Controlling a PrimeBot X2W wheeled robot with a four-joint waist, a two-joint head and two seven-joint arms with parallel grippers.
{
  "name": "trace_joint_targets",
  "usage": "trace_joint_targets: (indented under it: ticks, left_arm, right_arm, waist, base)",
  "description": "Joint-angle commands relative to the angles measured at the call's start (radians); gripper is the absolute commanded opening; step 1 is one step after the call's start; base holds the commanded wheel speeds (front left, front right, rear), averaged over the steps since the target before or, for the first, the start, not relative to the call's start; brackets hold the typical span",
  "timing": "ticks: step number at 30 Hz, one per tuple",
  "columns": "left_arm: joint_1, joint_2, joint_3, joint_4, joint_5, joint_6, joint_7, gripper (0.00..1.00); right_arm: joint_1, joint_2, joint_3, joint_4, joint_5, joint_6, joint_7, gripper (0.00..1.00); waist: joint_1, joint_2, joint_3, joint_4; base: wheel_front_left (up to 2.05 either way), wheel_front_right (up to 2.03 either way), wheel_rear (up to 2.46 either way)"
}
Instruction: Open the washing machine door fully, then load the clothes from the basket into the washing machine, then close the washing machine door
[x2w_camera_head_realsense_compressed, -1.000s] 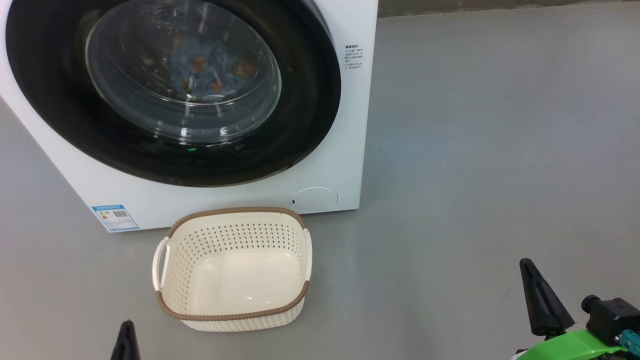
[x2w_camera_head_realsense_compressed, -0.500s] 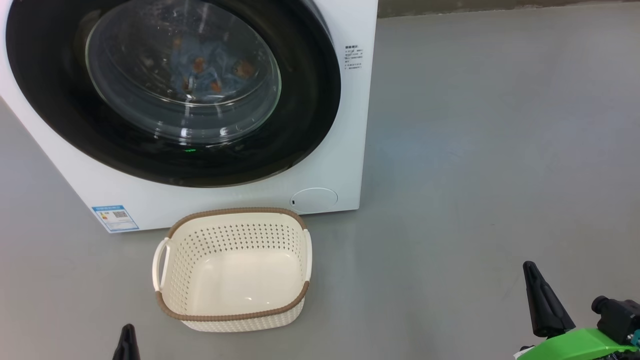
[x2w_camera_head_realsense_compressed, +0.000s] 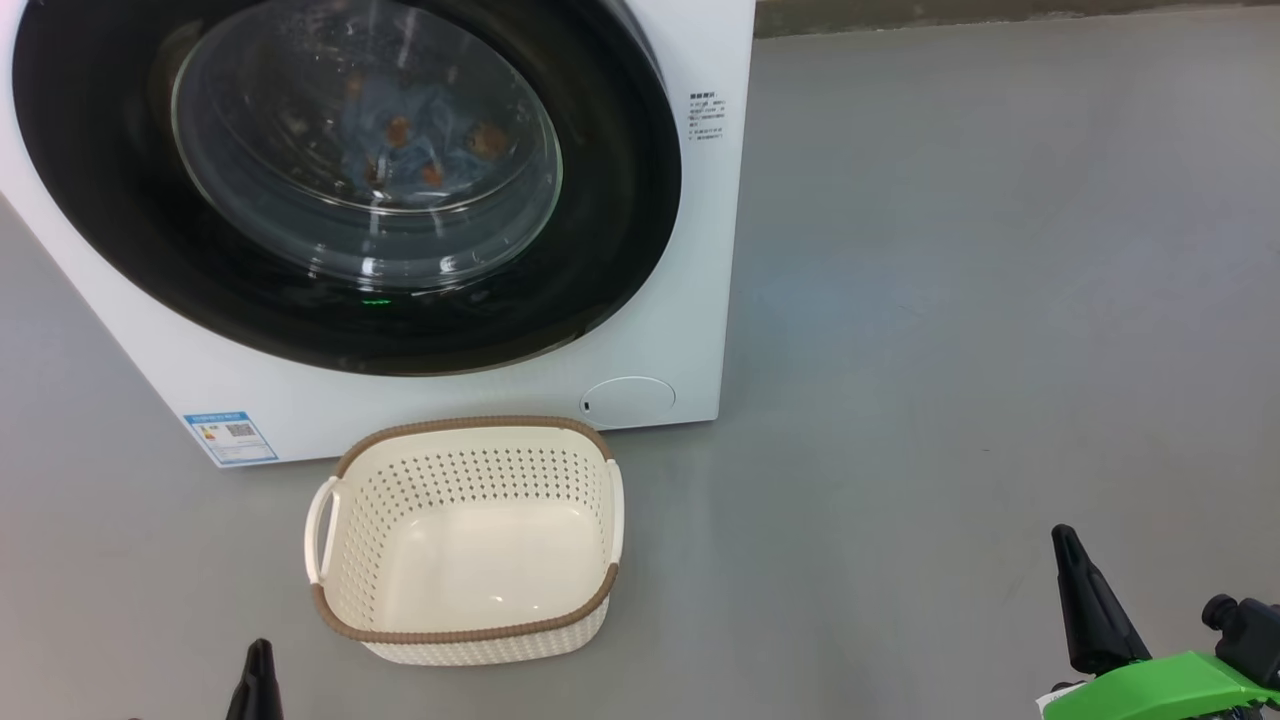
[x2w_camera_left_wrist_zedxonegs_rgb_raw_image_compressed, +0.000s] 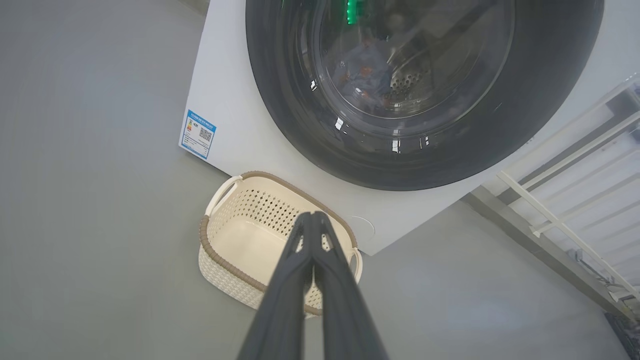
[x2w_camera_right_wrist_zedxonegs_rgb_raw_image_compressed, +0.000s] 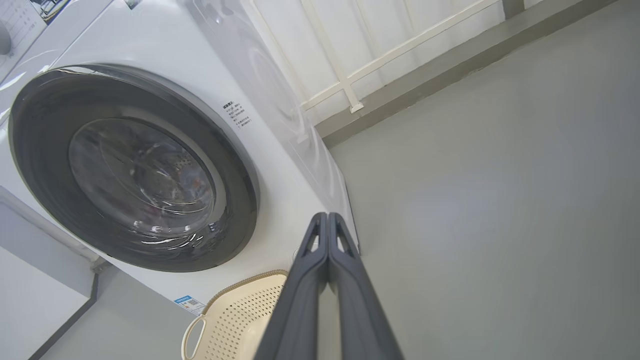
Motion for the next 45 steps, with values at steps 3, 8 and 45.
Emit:
trace_joint_targets:
  ticks: [3,8,45]
  left_arm:
    - [-0.044,0.018,0.015,-0.016,-0.04,-0.008,0.011,0.0]
    - [-0.053,0.02,0.017,-0.013,-0.094,-0.011,0.025,0.0]
    - [-0.114,0.03,0.029,0.01,-0.479,-0.031,0.131,0.0]
  right_arm:
    - [-0.046,-0.004,-0.001,-0.018,0.047,-0.002,0.014,0.0]
    - [-0.051,-0.001,-0.002,-0.014,0.104,-0.002,0.029,0.0]
    - [-0.084,0.018,-0.014,0.021,0.517,-0.004,0.138,0.0]
  waist:
    - [-0.0001,-0.0001,0.0,0.0]
    - [-0.0001,-0.0001,-0.001,0.0]
    - [-0.0001,-0.0001,-0.006,-0.001]
  base:
    - [0.0,0.0,0.0]
    - [0.0,0.0,0.0]
    - [0.0,0.0,0.0]
